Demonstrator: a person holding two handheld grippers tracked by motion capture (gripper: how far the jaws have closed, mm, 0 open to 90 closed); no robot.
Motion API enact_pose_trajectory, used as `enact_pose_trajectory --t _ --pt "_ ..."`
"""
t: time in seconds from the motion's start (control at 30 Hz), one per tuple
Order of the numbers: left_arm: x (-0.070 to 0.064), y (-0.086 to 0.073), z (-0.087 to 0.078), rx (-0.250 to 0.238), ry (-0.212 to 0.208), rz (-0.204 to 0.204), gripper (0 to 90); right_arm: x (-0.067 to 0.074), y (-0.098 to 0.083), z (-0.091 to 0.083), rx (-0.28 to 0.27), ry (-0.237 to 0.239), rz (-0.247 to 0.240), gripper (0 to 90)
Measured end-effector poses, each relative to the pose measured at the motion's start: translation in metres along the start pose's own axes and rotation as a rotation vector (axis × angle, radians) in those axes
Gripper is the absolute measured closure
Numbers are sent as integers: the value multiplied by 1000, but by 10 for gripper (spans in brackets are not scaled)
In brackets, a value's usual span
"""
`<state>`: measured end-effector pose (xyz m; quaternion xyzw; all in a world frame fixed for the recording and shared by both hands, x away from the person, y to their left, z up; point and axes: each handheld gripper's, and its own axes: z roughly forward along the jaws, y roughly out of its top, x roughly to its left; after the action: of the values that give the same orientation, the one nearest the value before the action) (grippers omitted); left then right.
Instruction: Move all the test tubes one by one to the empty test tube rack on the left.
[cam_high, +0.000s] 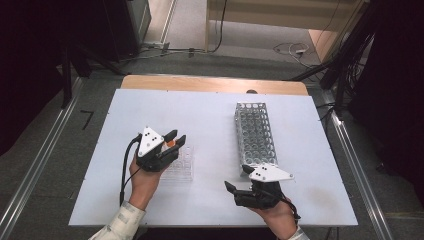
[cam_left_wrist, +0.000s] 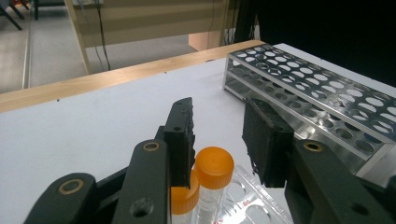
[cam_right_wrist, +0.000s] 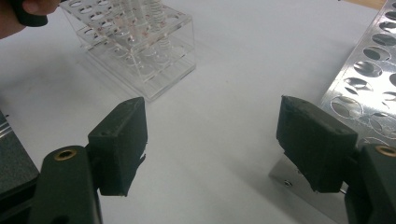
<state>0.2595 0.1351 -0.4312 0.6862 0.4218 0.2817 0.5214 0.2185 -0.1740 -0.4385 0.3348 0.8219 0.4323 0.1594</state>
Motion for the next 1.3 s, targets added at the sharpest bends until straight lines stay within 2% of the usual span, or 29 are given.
enact_pose_trajectory --t 0.33,0.7,0.87,1.3 --pt "-2 4 -4 -19 -11 -4 597 0 0 0 0 -4 1 232" --pt "-3 7 -13 -26 -20 -41 444 -4 0 -1 -4 -14 7 232" --pt "-2 8 -18 -10 -21 -54 385 -6 0 -3 -9 -20 14 232" --pt "2 5 -34 0 -13 -71 328 -22 -7 -14 -28 -62 43 232"
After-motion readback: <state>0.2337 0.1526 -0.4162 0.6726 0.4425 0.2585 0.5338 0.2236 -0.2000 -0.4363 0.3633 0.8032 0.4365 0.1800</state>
